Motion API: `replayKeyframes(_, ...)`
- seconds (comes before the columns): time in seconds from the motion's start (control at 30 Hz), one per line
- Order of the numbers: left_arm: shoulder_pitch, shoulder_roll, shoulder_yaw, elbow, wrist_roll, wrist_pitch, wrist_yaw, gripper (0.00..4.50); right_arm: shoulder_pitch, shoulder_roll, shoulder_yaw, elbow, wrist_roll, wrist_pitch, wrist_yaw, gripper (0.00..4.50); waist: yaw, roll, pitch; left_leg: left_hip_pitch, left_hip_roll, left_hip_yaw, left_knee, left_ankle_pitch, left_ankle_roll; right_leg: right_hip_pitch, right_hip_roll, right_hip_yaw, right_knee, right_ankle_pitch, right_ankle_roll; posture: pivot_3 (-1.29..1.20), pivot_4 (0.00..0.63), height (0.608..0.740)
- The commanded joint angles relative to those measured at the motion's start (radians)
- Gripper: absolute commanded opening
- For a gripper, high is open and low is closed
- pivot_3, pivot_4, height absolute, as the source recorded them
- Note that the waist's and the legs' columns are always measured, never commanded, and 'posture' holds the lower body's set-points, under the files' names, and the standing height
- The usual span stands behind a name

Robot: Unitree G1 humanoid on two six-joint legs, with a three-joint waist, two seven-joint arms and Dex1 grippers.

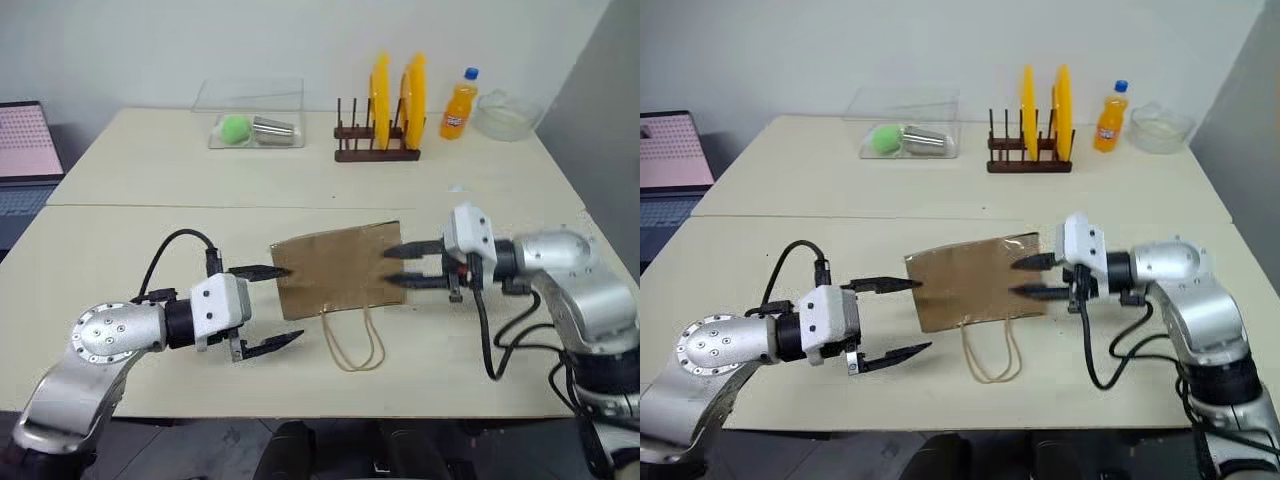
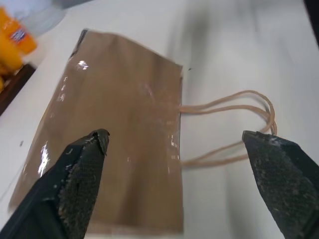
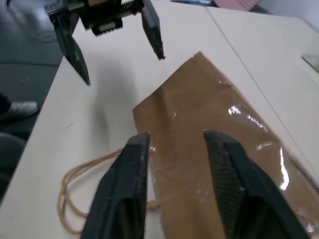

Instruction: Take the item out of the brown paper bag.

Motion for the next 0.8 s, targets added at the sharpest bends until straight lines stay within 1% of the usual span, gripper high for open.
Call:
replayKeyframes(0.03,-0.098,-0.022,-0.097,0.047,0.057,-0.104,-0.066,4.5,0.127,-0.035,-0.026,-0.179,0.036,0.06,-0.082,3.0,-0.001,0.0,0.0,0.0,0.0,0.0,0.0,0.0,0.0,0.0,0.0,0.0,0.0,-0.002,0.003,0.0,0.15,0.74)
replayKeyframes(0.07,-0.135,-0.035,-0.137,0.081,0.089,-0.146,-0.086,4.5,0.182,-0.04,-0.024,-0.221,0.04,0.07,-0.105,3.31,-0.001,0.0,0.0,0.0,0.0,0.0,0.0,0.0,0.0,0.0,0.0,0.0,0.0,-0.002,0.003,0.0,0.15,0.74)
replayKeyframes(0.17,-0.203,-0.062,-0.213,0.158,0.16,-0.238,-0.115,4.5,0.269,-0.039,-0.008,-0.301,0.049,0.098,-0.177,3.31,-0.007,0.0,0.0,0.0,0.0,0.001,0.0,0.0,0.0,0.0,0.0,0.0,0.0,-0.002,0.004,0.0,0.15,0.74)
replayKeyframes(0.4,-0.274,-0.119,-0.326,0.257,0.236,-0.325,-0.157,4.5,0.383,-0.073,-0.001,-0.375,0.045,0.135,-0.272,3.31,-0.006,-0.001,0.0,0.0,0.0,0.0,0.001,0.0,0.0,0.001,0.001,0.0,0.0,-0.002,0.005,0.0,0.15,0.74)
replayKeyframes(0.67,-0.281,-0.144,-0.374,0.314,0.285,-0.394,-0.16,4.5,0.442,-0.109,-0.045,-0.432,0.114,0.172,-0.321,3.31,-0.007,-0.001,0.0,0.0,0.0,0.0,0.001,0.0,0.0,0.001,0.002,0.0,-0.001,-0.002,0.005,0.0,0.15,0.74)
replayKeyframes(0.8,-0.31,-0.158,-0.398,0.397,0.322,-0.471,-0.166,4.5,0.458,-0.125,-0.073,-0.458,0.162,0.199,-0.341,3.31,-0.006,-0.001,-0.001,0.0,0.0,0.0,0.001,0.0,0.0,0.002,0.002,0.0,-0.001,-0.002,0.006,0.0,0.15,0.74)
